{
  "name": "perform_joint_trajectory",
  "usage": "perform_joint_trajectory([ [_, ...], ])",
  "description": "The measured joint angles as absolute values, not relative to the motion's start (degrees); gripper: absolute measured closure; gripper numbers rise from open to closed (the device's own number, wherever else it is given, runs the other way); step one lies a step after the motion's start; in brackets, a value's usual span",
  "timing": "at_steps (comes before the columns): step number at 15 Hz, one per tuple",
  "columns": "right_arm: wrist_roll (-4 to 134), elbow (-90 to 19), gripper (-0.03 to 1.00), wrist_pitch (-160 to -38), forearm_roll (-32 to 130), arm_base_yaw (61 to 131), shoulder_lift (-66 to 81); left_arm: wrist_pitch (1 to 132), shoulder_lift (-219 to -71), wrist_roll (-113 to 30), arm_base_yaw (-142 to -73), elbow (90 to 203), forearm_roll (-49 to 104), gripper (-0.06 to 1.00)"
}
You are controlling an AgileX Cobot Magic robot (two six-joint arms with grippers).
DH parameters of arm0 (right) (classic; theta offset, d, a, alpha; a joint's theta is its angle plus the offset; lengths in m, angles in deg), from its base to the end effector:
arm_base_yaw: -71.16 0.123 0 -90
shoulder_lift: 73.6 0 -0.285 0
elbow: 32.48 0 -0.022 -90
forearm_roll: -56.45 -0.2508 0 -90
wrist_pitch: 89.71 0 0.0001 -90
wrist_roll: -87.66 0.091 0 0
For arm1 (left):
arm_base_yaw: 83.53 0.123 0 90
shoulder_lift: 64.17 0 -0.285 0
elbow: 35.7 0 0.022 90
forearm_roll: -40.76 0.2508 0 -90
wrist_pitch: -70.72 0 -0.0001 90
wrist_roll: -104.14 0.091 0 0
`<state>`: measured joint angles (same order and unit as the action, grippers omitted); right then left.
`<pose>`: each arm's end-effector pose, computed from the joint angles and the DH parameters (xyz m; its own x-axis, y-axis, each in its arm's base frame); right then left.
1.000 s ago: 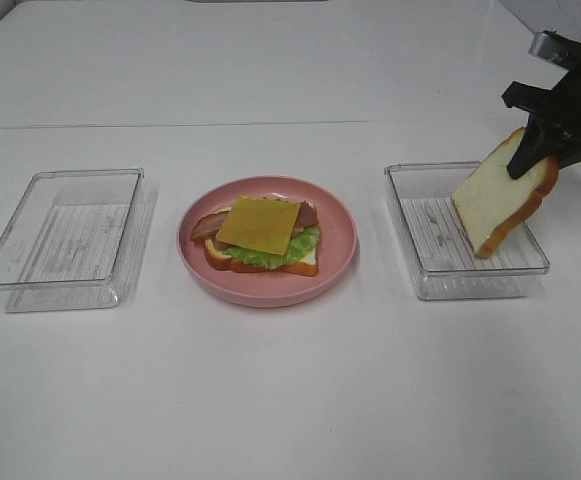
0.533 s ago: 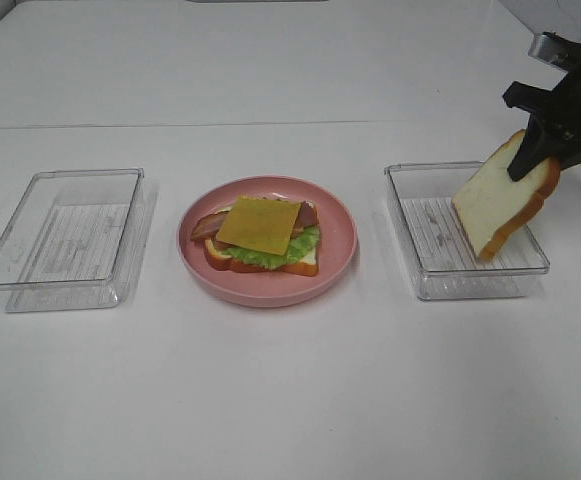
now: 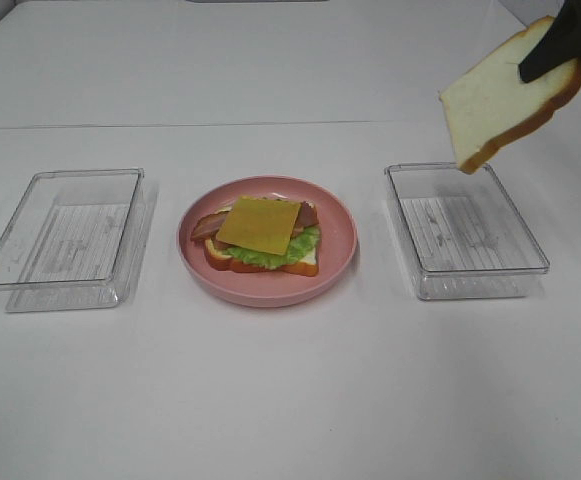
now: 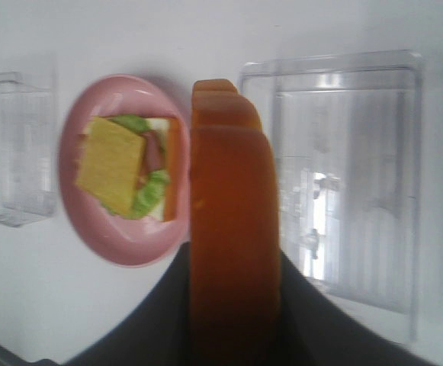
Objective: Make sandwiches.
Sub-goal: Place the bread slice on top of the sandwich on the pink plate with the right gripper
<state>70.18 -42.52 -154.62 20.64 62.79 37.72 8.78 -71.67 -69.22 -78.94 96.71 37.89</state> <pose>0.3815 -0.0074 0.2879 -0.9366 0.1308 -0.3251 -0.0525 0.8649 0.4992 -0.0082 -0.0047 0.2804 -0.4544 0.0559 -0.8891 0.0012 0.9981 0.0622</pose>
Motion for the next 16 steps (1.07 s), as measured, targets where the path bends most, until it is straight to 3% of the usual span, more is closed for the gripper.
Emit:
perform_joint_trajectory([
  [3,59.8,-30.4,0.74,-150.8,1.4,64.5,34.5,8.8,-71.7,-69.2,-78.9,96.7,37.9,0.1],
  [5,57.2,-27.6,0.74,-148.1,-2.2,70.5,35.1,8.8,-71.7,-69.2,-78.9,96.7,37.9,0.1],
  [9,56.4,-29.7,0.74,-144.8,-9.6,80.8,42.3,8.8,-71.7,-69.2,-78.9,96.7,38.0,0.1],
  [16,58.1,-40.2,0.74,-145.3,-13.3,84.7,58.9,8.8,-71.7,-69.2,-78.9,96.7,38.1,0.1],
])
